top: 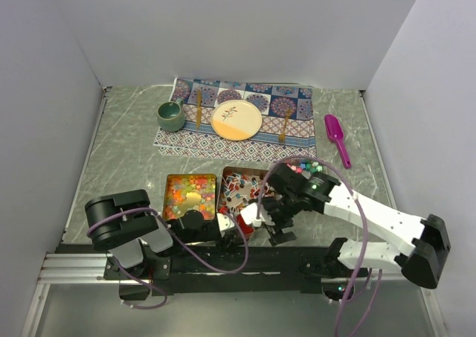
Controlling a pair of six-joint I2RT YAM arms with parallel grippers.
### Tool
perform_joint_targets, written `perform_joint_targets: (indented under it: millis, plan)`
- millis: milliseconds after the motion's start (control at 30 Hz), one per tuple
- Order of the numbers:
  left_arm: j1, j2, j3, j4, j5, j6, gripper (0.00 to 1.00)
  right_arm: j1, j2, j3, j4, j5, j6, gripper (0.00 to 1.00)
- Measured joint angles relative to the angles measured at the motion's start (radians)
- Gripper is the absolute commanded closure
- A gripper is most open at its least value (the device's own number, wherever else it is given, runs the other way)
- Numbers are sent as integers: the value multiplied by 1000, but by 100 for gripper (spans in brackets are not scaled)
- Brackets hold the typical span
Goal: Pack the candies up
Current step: Screw the bottle lid onto the packing bottle.
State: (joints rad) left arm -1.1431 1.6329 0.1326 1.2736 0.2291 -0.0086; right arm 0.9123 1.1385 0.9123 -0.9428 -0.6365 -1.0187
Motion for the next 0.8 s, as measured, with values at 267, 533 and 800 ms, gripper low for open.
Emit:
perform_joint_targets:
  millis: [267,533,800]
  plan:
    - [0,0,4,-4,1,-3,99,-22,-115,-52,-76,89,11,4]
    - [0,0,11,-7,2,-3,99,-40,53,58,-11,119,-10,4]
    - [0,0,12,-7,3,-3,99,-42,144,163,3,64,-95,2]
